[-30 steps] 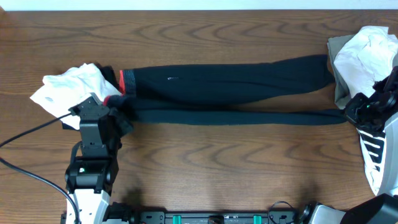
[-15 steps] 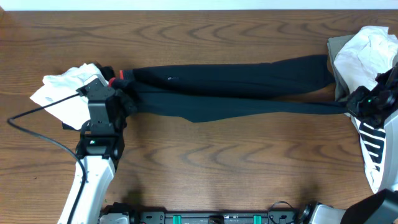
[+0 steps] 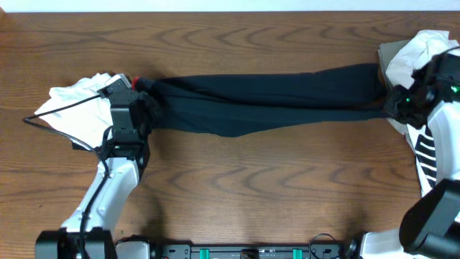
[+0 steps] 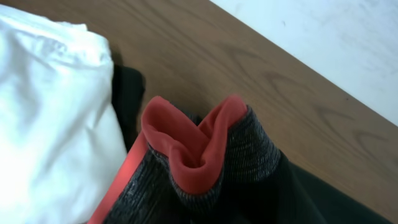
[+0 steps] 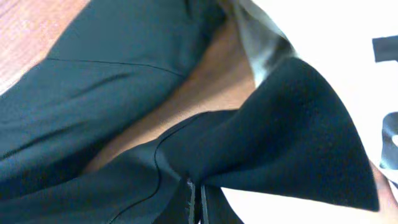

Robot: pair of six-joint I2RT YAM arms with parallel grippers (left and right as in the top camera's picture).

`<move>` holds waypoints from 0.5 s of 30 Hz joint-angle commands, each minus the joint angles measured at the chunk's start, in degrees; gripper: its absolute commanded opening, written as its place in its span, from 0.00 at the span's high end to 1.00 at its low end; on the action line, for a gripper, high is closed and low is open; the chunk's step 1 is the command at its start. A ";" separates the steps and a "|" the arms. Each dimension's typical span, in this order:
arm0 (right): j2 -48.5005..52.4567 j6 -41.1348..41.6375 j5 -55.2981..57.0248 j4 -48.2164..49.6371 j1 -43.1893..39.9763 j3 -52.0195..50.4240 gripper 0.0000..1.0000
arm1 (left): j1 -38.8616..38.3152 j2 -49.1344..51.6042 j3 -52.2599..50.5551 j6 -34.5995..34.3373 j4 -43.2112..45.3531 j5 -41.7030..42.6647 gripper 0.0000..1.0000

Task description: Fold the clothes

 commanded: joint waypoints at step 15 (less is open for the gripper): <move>18.32 -0.83 2.56 0.24 2.95 15.50 0.99 | 0.52 14.73 5.55 2.93 11.10 -2.19 0.94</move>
